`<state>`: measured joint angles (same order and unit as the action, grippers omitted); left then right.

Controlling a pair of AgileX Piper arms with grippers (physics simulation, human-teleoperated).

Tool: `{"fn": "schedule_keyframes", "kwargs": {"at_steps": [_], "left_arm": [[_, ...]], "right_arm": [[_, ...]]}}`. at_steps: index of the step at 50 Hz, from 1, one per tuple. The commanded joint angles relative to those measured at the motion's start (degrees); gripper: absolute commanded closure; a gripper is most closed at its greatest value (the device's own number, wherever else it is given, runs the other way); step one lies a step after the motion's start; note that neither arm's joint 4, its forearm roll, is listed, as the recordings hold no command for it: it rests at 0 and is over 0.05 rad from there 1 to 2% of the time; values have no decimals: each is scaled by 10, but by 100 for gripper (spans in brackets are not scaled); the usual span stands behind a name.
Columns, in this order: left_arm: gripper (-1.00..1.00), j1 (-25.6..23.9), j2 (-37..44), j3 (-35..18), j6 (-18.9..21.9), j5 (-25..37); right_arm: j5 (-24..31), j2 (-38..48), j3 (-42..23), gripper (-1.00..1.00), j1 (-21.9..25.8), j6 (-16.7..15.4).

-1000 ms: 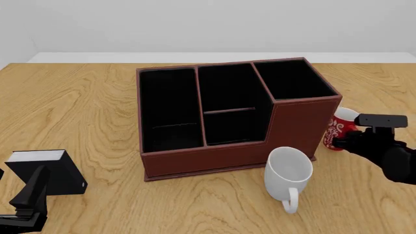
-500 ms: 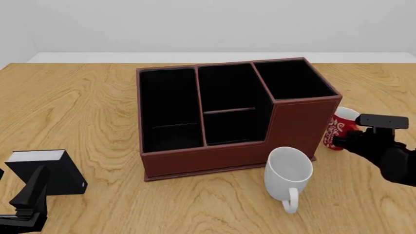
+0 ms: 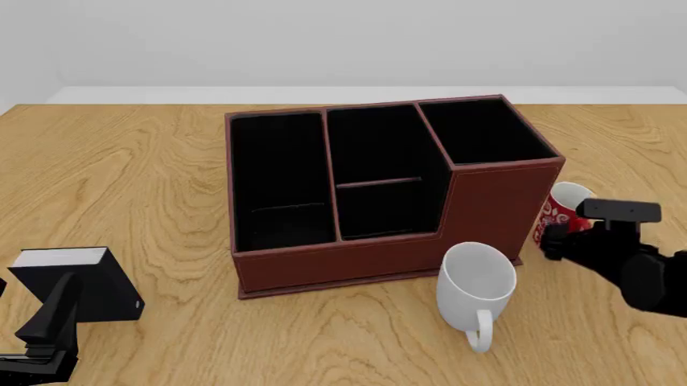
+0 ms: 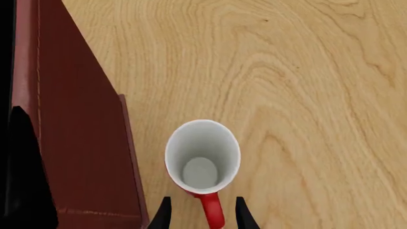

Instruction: Pick up the red mug and place it to the right of the caddy.

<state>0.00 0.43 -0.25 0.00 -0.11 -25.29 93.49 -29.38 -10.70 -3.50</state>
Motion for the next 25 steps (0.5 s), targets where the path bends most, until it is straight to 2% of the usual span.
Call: {"fn": "schedule_keyframes", "kwargs": {"at_steps": [1, 25], "left_arm": [[-100, 0, 0, 0, 0, 0], [-100, 0, 0, 0, 0, 0]], "right_arm": [[-2, 1, 11, -100, 6, 9], [-6, -14, 31, -100, -3, 13]]}}
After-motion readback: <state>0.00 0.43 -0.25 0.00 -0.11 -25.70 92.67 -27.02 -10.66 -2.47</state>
